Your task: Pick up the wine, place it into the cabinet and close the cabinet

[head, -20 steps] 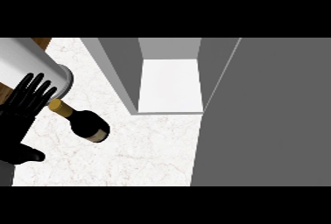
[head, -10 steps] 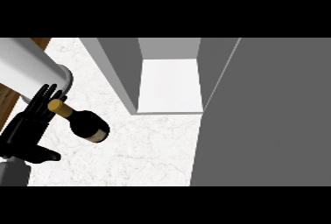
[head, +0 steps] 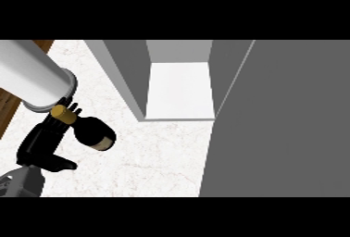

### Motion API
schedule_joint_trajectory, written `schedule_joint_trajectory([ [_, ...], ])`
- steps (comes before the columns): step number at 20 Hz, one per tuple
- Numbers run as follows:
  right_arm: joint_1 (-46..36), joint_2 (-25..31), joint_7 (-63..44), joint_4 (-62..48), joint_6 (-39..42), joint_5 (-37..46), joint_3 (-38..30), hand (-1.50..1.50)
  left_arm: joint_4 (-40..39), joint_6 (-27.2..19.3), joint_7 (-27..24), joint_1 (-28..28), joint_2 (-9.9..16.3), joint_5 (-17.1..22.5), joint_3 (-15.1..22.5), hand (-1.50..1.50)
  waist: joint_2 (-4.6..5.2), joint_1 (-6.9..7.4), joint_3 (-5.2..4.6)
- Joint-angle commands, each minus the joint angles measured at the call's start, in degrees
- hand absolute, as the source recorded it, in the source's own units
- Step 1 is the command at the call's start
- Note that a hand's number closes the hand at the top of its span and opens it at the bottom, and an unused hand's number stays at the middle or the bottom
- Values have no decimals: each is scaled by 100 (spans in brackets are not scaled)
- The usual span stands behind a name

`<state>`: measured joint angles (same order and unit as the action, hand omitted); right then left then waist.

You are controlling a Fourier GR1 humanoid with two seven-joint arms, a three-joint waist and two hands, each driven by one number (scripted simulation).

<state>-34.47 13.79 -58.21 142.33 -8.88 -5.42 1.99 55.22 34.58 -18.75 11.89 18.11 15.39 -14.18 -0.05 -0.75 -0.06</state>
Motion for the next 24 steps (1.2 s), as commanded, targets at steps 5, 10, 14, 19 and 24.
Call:
schedule_joint_trajectory([
  [5,-59,26,-626,748,-192,-128,60,-150,-1492,4,-905,530,11,-613,67,-150,0,-9,-2],
  [10,-288,157,-831,715,-153,-496,-169,-150,-2439,388,-1217,897,171,-563,-72,-150,5,-74,-7],
  [14,-177,205,-632,628,-35,-597,-353,-150,-2684,240,-1484,913,-74,-660,4,-150,4,-34,-2],
  [19,-14,111,-611,718,-85,-527,-256,-150,-3179,363,-1946,1197,57,-914,108,-150,24,-109,-8],
  [24,-228,56,-572,497,-178,-494,-208,-150,-3368,265,-2389,1180,-37,-1103,236,-150,24,-81,-10],
])
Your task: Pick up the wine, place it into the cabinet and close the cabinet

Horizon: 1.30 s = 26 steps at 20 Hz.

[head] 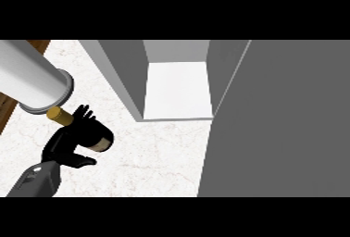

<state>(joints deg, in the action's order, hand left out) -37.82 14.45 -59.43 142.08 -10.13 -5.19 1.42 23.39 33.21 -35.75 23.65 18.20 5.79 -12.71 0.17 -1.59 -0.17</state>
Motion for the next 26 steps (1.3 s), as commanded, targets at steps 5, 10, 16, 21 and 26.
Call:
schedule_joint_trajectory([
  [5,128,-122,-362,465,-158,-218,102,-150,-380,782,-329,200,-159,200,-84,150,-9,30,3],
  [10,5,-38,-417,450,-149,-340,-51,-150,-323,617,-807,299,-305,-179,235,150,8,-38,-5],
  [16,214,4,-268,391,-46,-397,-88,-150,370,5,-1752,161,-292,-676,689,150,-9,3,4],
  [21,271,145,-545,655,-36,-534,-263,-150,631,-975,-1929,-57,-647,-557,569,150,-44,59,11],
  [26,394,83,-390,579,-15,-429,-163,-150,1439,-2634,-1723,-475,-1535,-451,478,150,-79,164,23],
])
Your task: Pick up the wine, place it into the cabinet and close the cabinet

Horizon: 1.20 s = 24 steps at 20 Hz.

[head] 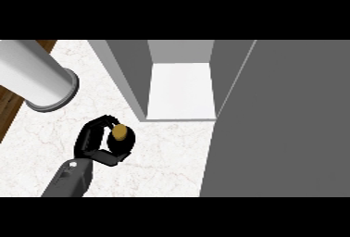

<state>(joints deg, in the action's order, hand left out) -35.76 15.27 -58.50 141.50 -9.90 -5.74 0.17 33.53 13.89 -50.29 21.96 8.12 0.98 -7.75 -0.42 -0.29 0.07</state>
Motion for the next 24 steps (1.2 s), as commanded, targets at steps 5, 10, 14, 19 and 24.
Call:
schedule_joint_trajectory([
  [5,-40,68,-354,205,8,-481,-212,-150,1827,-909,262,-518,-770,12,310,150,-4,79,-2],
  [10,40,36,-368,329,17,-557,-280,-150,3245,-1246,1423,-793,-806,690,1312,150,-19,39,1],
  [14,368,2,-164,405,120,-644,-355,-150,4069,-1598,2123,-742,-810,1089,1792,150,8,12,0],
  [19,-78,-96,-173,148,-57,-313,-23,-150,5297,-2768,3469,-598,-812,1381,2594,150,1,37,-6],
  [24,688,-72,-229,795,157,-793,-320,-150,5437,-3701,4023,-70,-812,1176,2941,150,19,-56,-1],
])
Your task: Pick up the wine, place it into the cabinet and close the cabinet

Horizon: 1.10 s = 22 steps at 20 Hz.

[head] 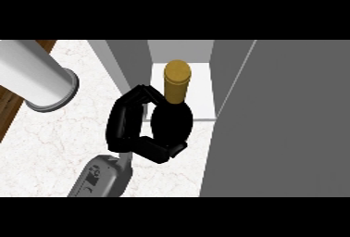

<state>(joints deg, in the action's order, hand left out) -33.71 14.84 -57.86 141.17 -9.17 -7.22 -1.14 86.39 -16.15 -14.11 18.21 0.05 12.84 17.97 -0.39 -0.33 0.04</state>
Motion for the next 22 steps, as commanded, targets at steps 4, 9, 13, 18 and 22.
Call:
schedule_joint_trajectory([
  [4,298,-37,-104,560,124,-537,-130,-150,-76,-1050,1284,1512,-5,4,-112,150,30,-59,1],
  [9,38,30,-392,494,45,-564,-150,-150,-661,-1694,1356,2022,-5,141,195,150,32,-82,-4],
  [13,-115,179,-313,373,147,-822,-558,-150,-843,-1717,977,1946,-5,102,212,150,30,-50,-4],
  [18,390,90,-5,491,366,-870,-586,-150,-1338,-1252,783,2127,123,-334,-129,150,35,-30,0],
  [22,120,-56,49,110,218,-634,-393,-150,-1999,-1328,157,2109,-3,-462,-114,150,46,-25,-4],
])
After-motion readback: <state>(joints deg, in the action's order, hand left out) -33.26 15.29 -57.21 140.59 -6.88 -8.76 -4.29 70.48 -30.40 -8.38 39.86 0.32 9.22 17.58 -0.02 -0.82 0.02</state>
